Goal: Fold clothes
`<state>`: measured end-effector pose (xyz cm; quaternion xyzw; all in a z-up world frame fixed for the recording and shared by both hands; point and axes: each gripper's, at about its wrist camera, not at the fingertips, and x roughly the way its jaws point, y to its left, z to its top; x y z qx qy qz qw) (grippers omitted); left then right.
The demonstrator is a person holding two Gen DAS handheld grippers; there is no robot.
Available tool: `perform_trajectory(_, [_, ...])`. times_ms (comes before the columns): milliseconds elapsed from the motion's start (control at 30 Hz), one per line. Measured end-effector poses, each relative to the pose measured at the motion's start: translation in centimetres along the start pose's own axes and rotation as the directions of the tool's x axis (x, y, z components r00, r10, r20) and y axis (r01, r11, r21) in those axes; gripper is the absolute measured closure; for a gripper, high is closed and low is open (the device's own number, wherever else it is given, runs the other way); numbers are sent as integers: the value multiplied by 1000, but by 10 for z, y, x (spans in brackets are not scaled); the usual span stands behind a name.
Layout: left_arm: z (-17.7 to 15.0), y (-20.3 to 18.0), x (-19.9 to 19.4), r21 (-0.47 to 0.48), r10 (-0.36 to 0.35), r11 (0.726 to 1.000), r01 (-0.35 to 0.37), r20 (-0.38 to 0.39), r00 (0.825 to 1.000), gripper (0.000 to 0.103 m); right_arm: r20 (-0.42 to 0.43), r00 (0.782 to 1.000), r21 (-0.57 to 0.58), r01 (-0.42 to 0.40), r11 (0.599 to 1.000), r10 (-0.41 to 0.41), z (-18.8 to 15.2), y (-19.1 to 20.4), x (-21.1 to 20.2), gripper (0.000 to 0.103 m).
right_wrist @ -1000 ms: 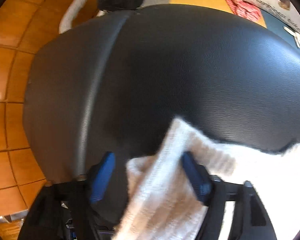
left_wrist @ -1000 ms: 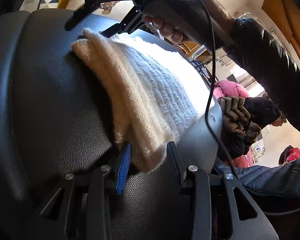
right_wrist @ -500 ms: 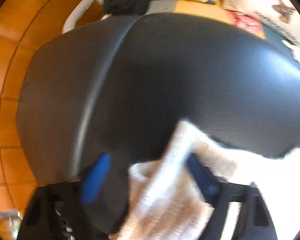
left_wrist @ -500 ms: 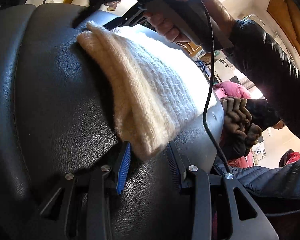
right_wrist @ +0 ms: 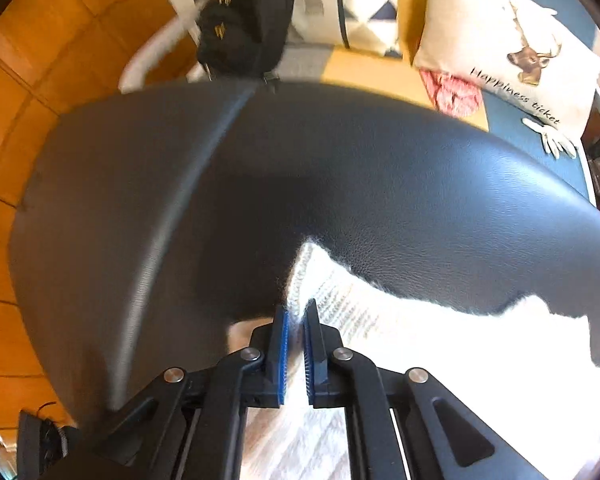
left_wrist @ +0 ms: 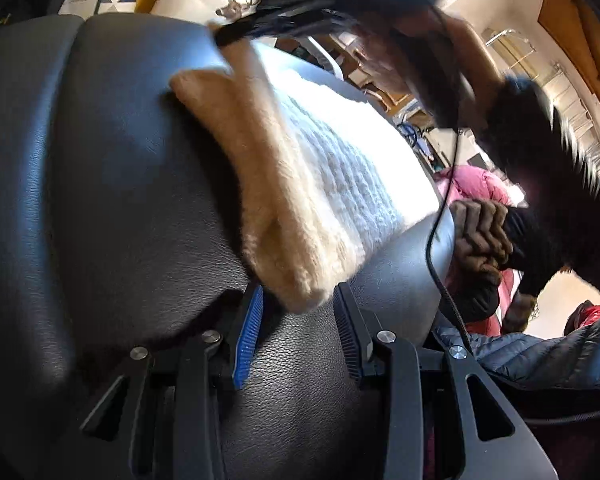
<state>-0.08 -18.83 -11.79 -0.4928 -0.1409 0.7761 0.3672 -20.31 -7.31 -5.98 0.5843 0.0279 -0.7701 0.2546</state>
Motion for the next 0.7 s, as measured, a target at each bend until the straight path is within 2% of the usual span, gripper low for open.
perform_trajectory(133, [5, -1, -10, 47, 11, 999, -12, 26, 1000, 64, 137, 988, 2, -72, 997, 71, -30, -19, -61, 98])
perform_trajectory(200, [9, -2, -13, 74, 18, 997, -21, 35, 999, 64, 187, 978, 15, -92, 996, 88, -46, -16, -84, 98])
perform_trajectory(300, [24, -9, -4, 144, 40, 989, -41, 8, 999, 62, 250, 961, 1, -123, 992, 119, -78, -26, -122, 98])
perform_trajectory(400, [38, -15, 11, 186, 25, 982, -19, -31, 999, 61, 297, 944, -13, -147, 989, 144, -86, -37, -165, 98])
perform_trajectory(467, [44, -21, 20, 215, 14, 977, -1, -58, 998, 59, 327, 931, -28, -159, 987, 160, -88, -38, -177, 98])
perform_trajectory(533, [47, -27, 30, 235, -7, 972, 28, -89, 996, 58, 349, 922, -41, -162, 986, 166, -84, -27, -159, 98])
perform_trajectory(600, [45, -32, 41, 243, -43, 967, 75, -134, 990, 58, 353, 921, -46, -159, 986, 165, -78, -20, -148, 98])
perform_trajectory(700, [37, -37, 50, 258, -50, 961, 99, -188, 981, 59, 354, 920, -54, -156, 986, 165, -70, -13, -138, 98])
